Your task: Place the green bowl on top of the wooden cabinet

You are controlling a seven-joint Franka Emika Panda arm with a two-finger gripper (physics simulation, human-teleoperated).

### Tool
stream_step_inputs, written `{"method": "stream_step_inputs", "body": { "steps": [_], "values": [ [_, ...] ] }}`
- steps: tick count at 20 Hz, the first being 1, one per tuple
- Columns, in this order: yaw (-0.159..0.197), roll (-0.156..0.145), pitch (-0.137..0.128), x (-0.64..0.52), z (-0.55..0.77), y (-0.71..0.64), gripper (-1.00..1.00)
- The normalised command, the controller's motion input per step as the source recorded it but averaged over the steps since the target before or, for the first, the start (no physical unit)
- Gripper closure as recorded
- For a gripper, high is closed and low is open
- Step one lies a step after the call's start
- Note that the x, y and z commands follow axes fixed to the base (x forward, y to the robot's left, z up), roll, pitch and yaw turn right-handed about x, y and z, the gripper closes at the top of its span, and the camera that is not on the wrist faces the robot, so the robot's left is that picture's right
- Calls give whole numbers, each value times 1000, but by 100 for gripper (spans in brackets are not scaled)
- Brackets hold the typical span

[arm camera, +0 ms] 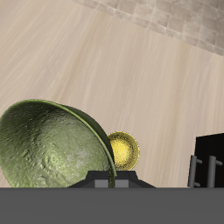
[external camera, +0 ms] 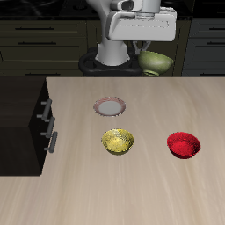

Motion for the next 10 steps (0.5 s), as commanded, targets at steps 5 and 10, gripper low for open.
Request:
{"method": "stream_step_inputs", "body": {
  "steps": [5, 10],
  "values": [
    [5, 18, 6, 29, -58, 28, 100],
    [4, 3, -9, -30, 32, -41, 100]
  ]
}}
